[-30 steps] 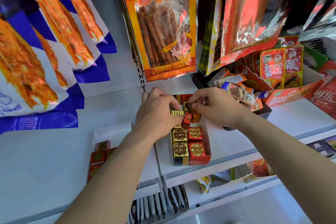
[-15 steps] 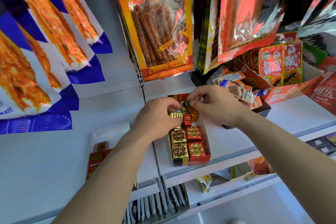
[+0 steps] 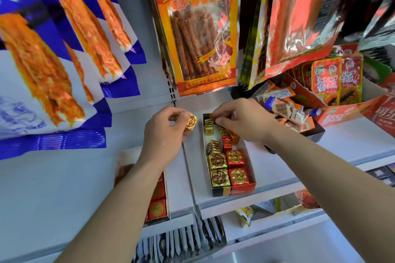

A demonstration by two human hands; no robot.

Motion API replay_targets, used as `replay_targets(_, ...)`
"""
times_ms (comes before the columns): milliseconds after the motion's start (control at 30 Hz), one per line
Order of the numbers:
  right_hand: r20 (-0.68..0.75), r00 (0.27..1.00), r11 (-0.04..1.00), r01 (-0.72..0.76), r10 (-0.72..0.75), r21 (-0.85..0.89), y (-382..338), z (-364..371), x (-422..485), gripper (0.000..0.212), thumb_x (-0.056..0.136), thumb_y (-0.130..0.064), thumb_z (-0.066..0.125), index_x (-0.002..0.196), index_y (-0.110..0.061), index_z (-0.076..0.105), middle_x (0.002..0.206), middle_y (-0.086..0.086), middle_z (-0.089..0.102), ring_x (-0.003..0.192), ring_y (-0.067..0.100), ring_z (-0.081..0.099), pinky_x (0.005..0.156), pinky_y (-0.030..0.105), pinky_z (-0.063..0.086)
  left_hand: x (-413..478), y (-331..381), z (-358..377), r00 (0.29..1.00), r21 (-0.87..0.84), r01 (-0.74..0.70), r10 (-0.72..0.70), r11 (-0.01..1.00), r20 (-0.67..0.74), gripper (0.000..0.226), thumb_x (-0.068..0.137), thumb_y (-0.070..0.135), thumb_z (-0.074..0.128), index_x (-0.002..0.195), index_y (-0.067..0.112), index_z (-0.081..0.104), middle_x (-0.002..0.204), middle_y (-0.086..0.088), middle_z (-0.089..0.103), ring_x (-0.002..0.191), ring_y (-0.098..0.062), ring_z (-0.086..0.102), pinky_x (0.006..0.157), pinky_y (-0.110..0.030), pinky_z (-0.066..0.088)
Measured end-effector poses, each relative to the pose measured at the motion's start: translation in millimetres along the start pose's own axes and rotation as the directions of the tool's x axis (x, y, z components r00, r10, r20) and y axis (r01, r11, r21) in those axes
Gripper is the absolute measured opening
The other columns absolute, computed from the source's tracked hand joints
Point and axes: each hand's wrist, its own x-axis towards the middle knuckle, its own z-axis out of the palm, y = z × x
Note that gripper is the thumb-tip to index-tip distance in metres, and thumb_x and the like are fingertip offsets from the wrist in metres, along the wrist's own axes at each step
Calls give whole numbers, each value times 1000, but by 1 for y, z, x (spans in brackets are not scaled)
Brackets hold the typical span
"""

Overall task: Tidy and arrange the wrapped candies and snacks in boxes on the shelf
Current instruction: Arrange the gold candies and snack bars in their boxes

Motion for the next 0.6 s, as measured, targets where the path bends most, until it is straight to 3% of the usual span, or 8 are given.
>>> replay_targets(67, 46, 999, 983, 32, -24, -183, -6, 4, 5, 29, 97, -33, 56, 124, -37, 67, 117, -12, 71, 101, 12, 66, 81, 33, 56, -2, -3, -1, 999, -47, 46, -45, 998, 23, 13, 99, 28, 56, 108, 21, 63, 106, -2, 68, 70, -12, 74, 61, -23, 58)
replay_targets(200, 97, 994, 933, 75, -44, -351, -12, 9, 4, 32, 91, -52, 57, 121, -43, 63, 118, -10, 68, 101, 20, 65, 75, 39, 57, -6, -4, 0, 994, -84, 82, -76, 993, 75, 12, 99, 26, 56, 107, 19, 62, 104, -2, 69, 69, -13, 74, 61, -23, 56)
replay_targets(300, 51, 999, 941, 32, -16, -337, -12, 10, 5, 28, 87, -58, 60, 108, -40, 64, 104, -8, 69, 91, 19, 65, 69, 38, 57, -7, -2, -1, 990, -139, 121, -109, 983, 90, 16, 99, 25, 57, 111, 16, 64, 103, -6, 71, 70, -15, 75, 63, -28, 58)
replay_targets(433, -32, 998, 936, -65, 57, -346, -18, 16, 7, 30, 82, -62, 65, 90, -33, 64, 85, -10, 67, 78, 16, 63, 60, 32, 53, -9, 1, -8, 993, -81, 94, -89, 992, 73, 21, 98, 29, 58, 114, 18, 66, 101, -1, 72, 69, -10, 73, 54, -15, 51)
replay_targets(533, -52, 986, 959, -169, 161, -226, -23, 19, 10, 21, 77, -49, 74, 85, -33, 62, 85, -12, 67, 80, 15, 64, 65, 34, 56, -11, 4, -13, 995, -57, 86, -82, 995, 58, 22, 98, 31, 58, 115, 20, 66, 103, 1, 72, 72, -9, 73, 55, -15, 50)
replay_targets(600, -50, 974, 973, -224, 221, -57, -23, 14, 8, 22, 74, -35, 77, 89, -35, 62, 85, -12, 69, 80, 12, 66, 68, 36, 58, -12, 6, -15, 994, -66, 100, -96, 993, 57, 22, 98, 32, 58, 116, 22, 65, 105, 0, 71, 73, -11, 73, 56, -16, 51)
